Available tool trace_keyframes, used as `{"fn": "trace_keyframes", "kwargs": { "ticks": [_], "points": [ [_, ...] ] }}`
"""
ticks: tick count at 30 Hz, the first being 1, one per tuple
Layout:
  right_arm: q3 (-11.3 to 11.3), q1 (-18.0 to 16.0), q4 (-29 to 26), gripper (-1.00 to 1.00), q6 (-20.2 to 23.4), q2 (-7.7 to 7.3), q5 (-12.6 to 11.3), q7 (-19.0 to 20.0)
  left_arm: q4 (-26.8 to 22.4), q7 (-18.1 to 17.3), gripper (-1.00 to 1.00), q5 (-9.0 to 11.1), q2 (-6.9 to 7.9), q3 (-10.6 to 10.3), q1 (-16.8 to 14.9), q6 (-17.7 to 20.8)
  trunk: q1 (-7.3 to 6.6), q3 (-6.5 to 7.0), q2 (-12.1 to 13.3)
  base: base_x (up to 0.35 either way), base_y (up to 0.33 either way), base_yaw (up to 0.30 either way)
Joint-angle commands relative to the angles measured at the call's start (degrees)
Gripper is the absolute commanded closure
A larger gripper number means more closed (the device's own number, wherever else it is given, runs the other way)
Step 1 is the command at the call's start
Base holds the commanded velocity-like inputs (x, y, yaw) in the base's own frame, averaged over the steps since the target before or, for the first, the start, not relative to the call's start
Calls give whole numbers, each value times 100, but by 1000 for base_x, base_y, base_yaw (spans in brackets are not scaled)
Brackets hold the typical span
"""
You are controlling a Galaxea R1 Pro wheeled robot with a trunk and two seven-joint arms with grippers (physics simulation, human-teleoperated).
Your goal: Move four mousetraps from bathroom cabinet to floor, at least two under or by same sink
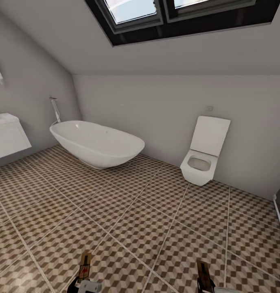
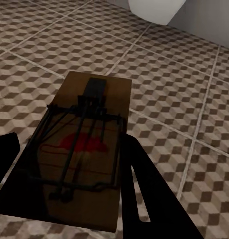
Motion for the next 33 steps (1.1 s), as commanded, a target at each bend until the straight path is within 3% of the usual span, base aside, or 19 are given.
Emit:
{"fn": "trace_keyframes", "kwargs": {
  "ticks": [1, 29, 33],
  "points": [
    [-26, -4, 5, 100, -12, 5, 62, -32, 18, 68, 100, -51, -7, -33, -4, -7, 0, -5, -3, 0, 0, 86],
    [-26, -4, 72, 100, -1, 83, 55, -33, 18, 64, 100, -56, 10, -38, -3, -6, 0, -5, -3, 0, 0, 82],
    [-26, -3, 72, 100, -4, 83, 54, -27, 18, -184, 100, -63, -152, -47, -4, 77, 0, -5, -3, 0, 0, 80]
  ]
}}
